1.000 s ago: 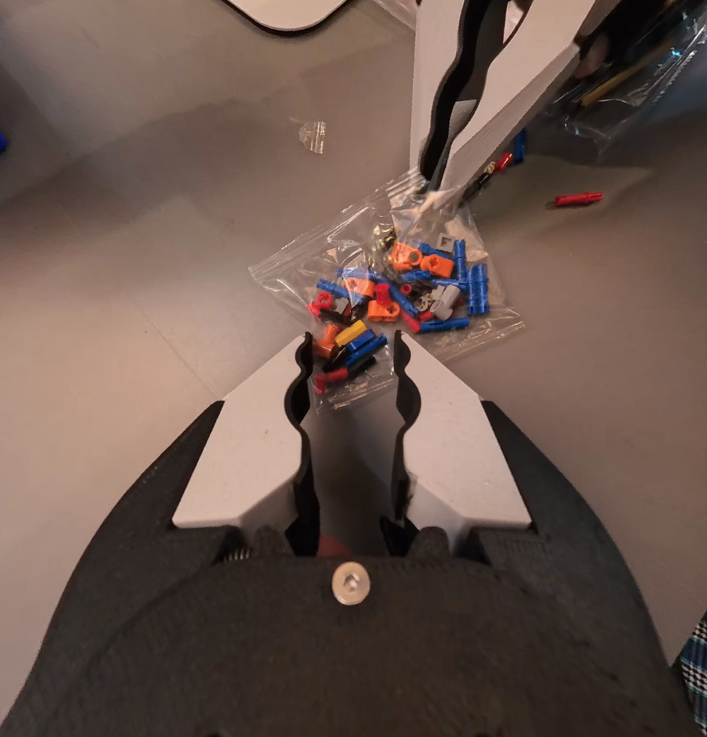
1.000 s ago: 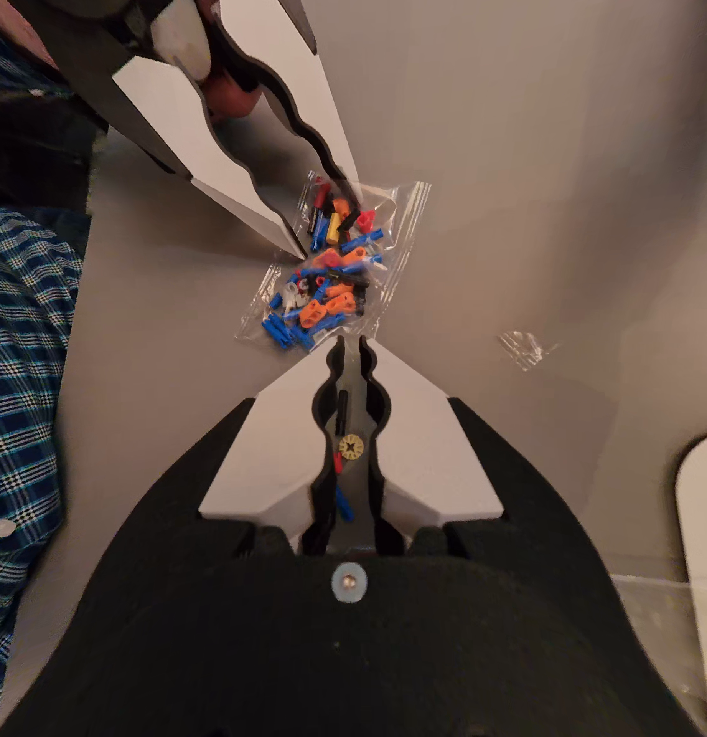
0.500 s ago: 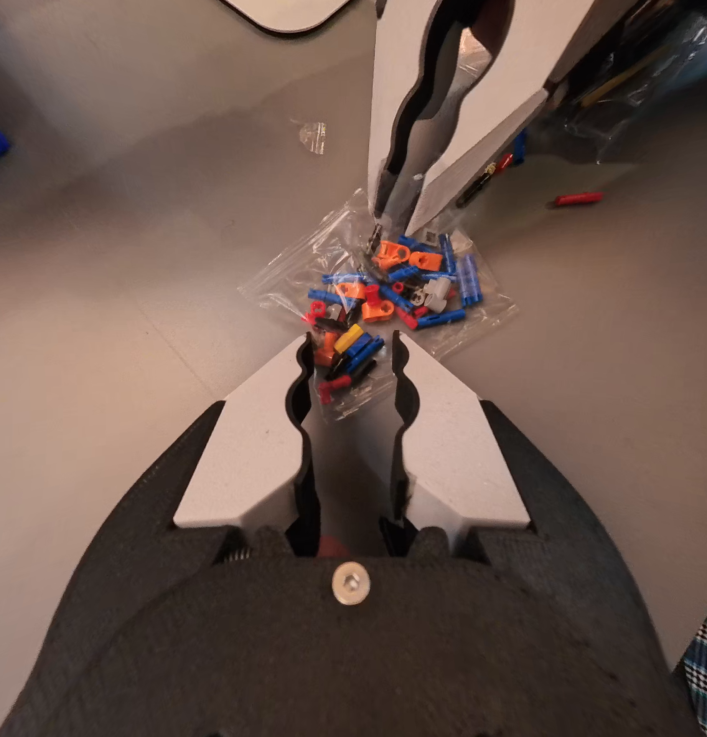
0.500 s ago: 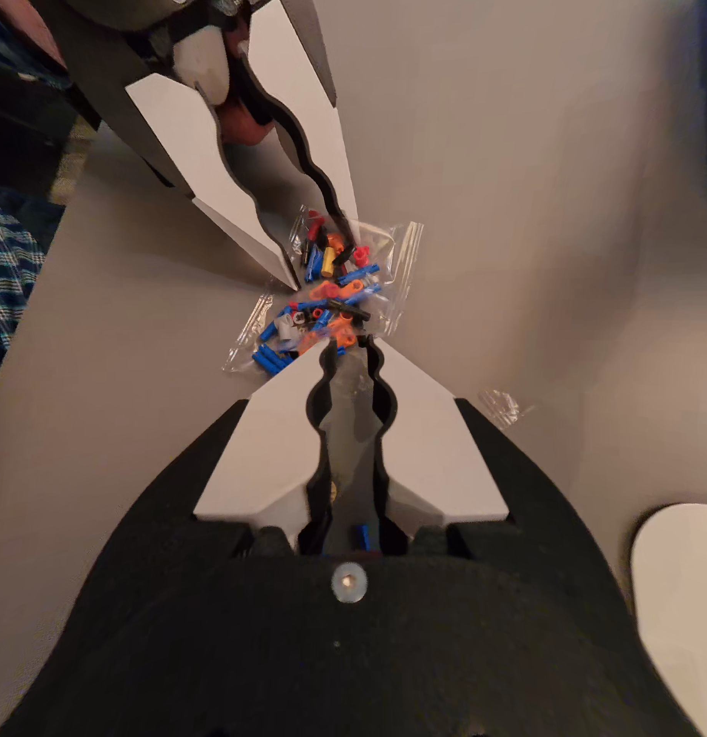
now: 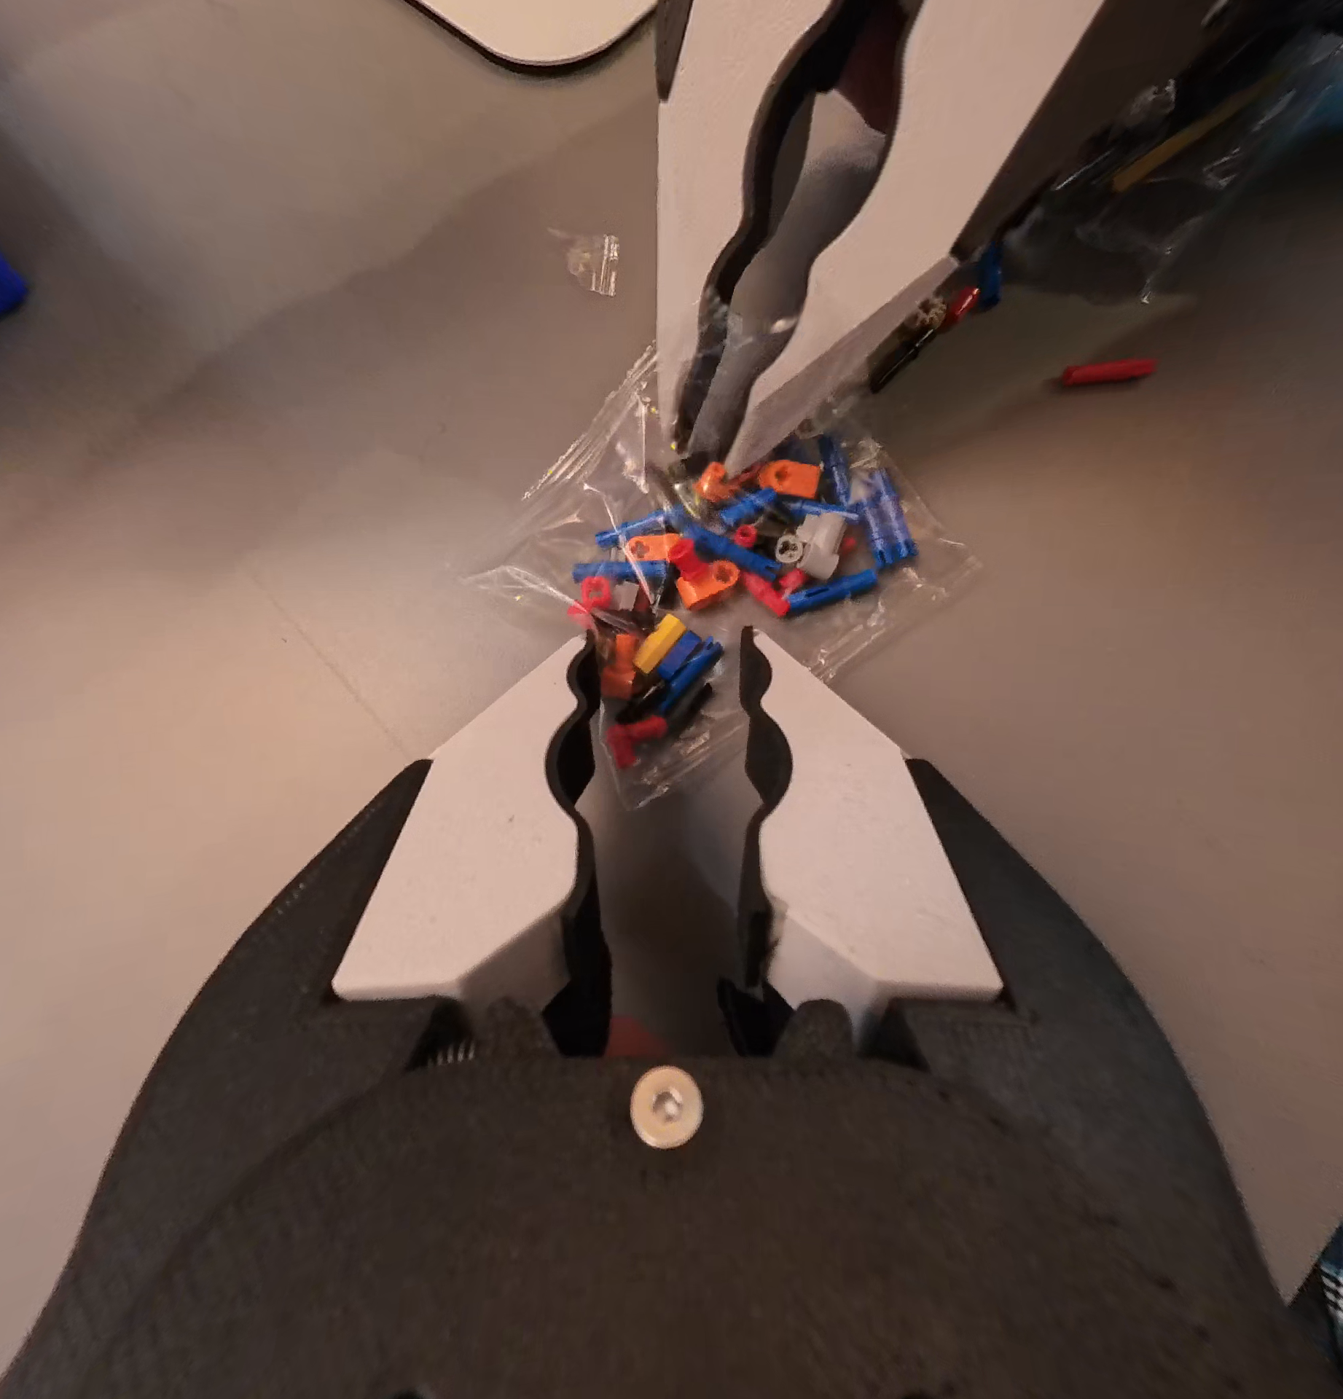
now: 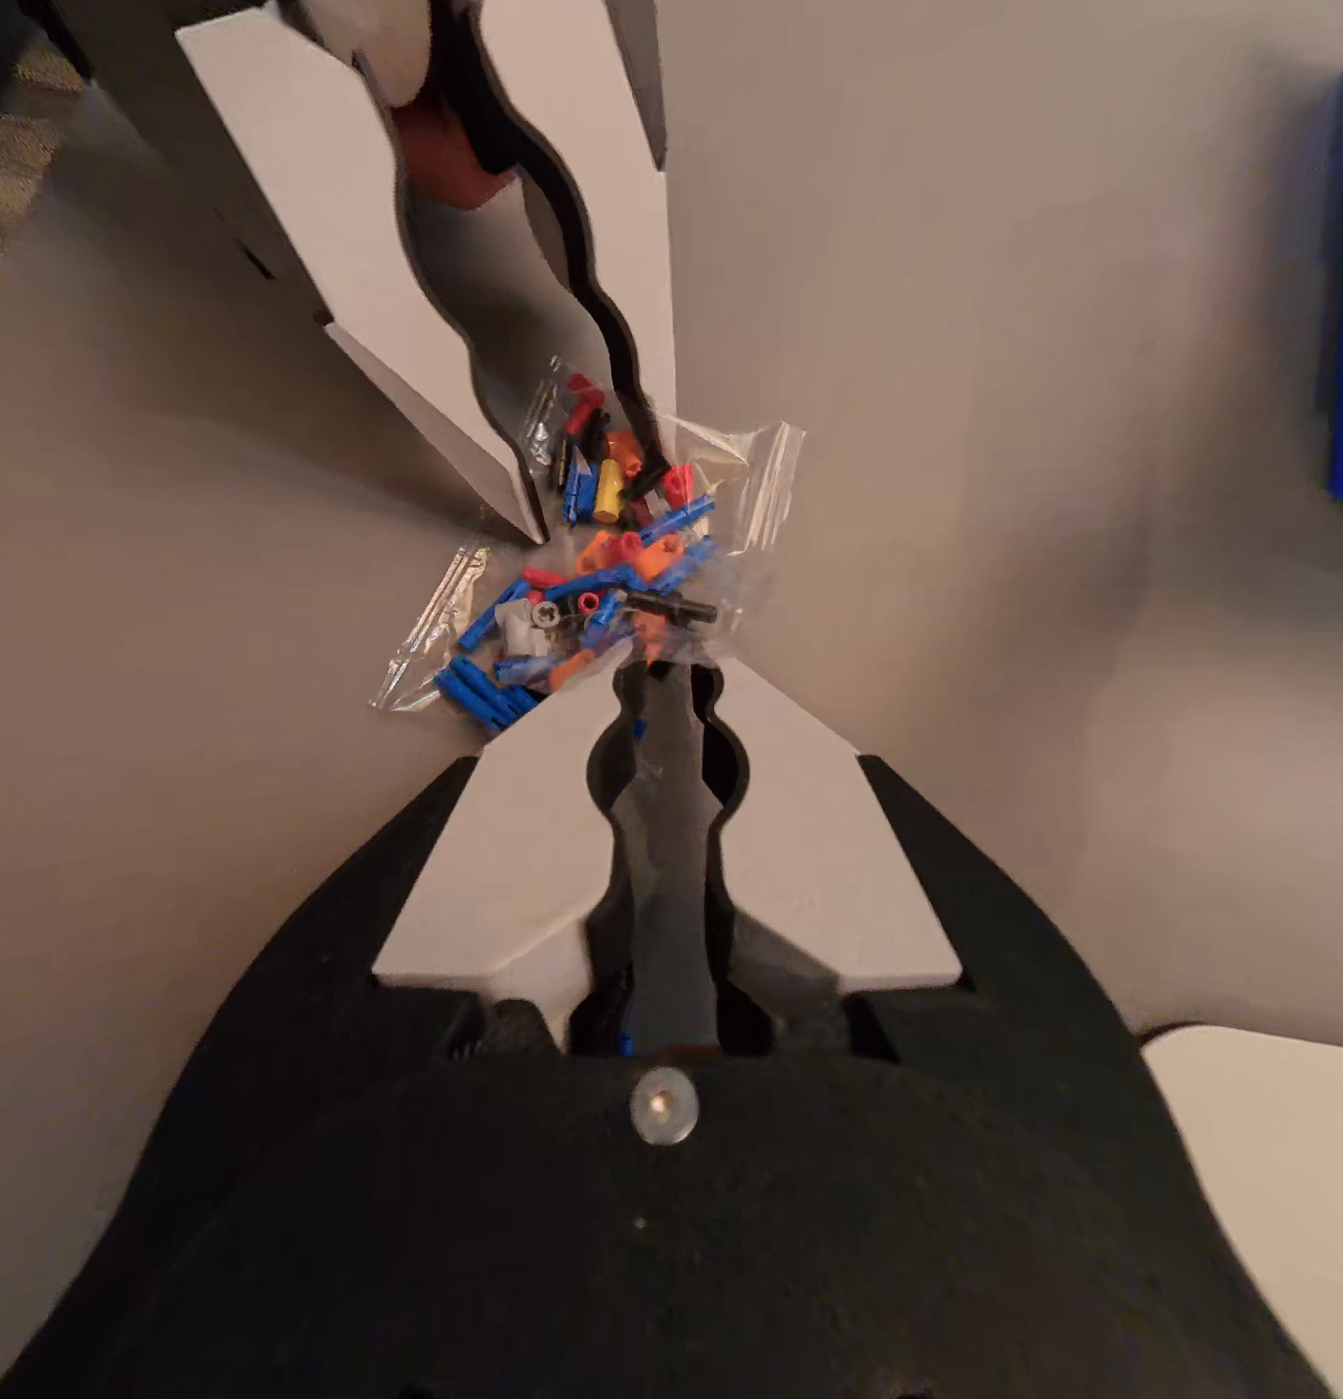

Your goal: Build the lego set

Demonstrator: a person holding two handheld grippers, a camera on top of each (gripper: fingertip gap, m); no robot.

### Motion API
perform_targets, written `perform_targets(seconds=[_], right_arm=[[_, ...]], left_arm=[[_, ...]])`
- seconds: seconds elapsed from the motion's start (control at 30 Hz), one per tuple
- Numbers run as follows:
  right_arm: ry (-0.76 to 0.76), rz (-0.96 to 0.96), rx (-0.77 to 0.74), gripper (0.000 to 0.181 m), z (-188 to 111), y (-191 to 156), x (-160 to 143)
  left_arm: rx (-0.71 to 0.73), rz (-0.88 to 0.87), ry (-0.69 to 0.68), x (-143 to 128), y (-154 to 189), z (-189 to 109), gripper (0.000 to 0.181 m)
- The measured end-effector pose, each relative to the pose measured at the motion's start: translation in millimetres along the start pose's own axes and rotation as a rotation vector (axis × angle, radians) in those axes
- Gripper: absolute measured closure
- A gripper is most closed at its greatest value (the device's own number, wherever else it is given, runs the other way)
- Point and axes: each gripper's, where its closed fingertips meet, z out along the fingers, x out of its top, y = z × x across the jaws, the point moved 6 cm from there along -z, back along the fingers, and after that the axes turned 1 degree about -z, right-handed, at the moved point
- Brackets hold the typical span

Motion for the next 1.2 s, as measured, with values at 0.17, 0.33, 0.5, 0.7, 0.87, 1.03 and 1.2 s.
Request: perform_targets(seconds=[0.17, 0.33, 0.5, 0.7, 0.87, 1.03, 1.2], right_arm=[[-0.001, 0.101, 0.040, 0.175, 0, 5, -2], [0.006, 0.109, 0.023, 0.179, -1, 5, -3], [0.019, 0.136, 0.011, 0.179, -5, 7, -5], [0.026, 0.170, 0.000, 0.180, -17, 6, -8], [0.029, 0.205, -0.024, 0.180, -27, 6, -14], [0.046, 0.239, -0.059, 0.180, -40, 6, -19], [0.082, 0.274, -0.081, 0.180, -58, 1, -20]], left_arm=[[-0.001, 0.001, 0.000, 0, 0, 0, 0.147], [-0.002, 0.002, 0.000, 0, 0, 0, 0.147], [-0.002, 0.002, -0.001, 0, 0, 0, 0.147], [-0.001, 0.000, 0.001, 0, -1, 0, 0.148], [0.000, -0.001, -0.003, 1, -1, 1, 0.147], [0.017, -0.011, -0.012, 2, -2, 2, 0.146], [0.034, -0.031, -0.015, 4, -3, 3, 0.144]])
